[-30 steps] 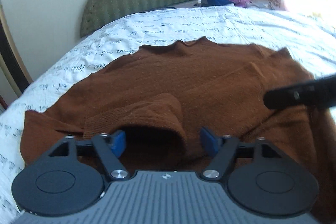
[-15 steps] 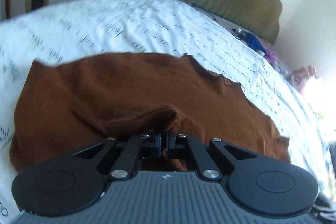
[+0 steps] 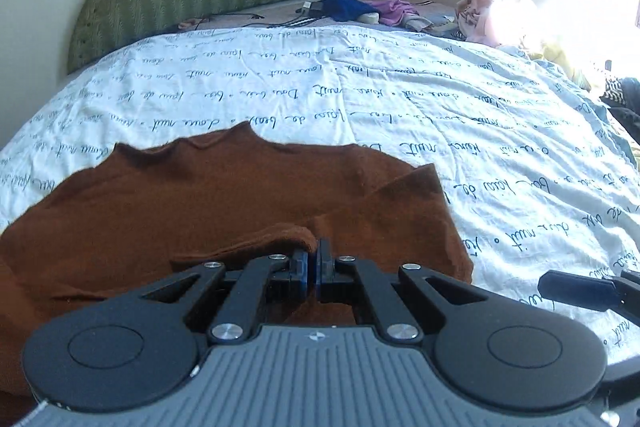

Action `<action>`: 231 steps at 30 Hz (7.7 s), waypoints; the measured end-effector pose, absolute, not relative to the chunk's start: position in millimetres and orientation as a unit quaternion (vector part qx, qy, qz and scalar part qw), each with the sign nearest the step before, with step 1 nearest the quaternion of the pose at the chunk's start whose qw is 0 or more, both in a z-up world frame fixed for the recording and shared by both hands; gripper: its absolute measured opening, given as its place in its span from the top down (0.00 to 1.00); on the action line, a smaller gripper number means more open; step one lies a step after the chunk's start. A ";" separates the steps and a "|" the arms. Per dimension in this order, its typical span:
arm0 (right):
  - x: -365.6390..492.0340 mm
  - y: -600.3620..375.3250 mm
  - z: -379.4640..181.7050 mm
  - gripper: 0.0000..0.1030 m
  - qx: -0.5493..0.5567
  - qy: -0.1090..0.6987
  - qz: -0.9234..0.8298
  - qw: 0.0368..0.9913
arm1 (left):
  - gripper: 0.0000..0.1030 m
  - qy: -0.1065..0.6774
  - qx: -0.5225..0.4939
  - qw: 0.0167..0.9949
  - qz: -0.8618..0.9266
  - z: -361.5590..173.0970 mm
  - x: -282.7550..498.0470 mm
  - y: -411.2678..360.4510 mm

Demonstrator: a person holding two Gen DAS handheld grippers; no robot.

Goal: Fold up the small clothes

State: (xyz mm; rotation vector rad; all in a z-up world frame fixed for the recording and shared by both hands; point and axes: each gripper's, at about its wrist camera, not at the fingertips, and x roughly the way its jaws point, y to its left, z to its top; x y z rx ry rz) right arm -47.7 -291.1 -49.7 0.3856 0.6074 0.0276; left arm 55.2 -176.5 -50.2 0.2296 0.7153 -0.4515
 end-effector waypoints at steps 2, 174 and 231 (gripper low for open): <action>-51.9 -297.9 -50.6 0.18 0.197 0.293 0.008 0.936 | 0.96 0.327 0.136 0.908 -0.223 -40.6 52.7 -191.7; -60.2 -312.9 -58.2 0.64 0.153 0.340 0.084 0.924 | 0.32 0.399 -0.010 0.906 -0.142 -43.3 21.1 110.4; -215.8 -297.8 -100.4 0.93 0.372 0.309 0.206 0.851 | 0.94 0.490 -0.223 0.802 -0.259 -76.9 -132.1 169.4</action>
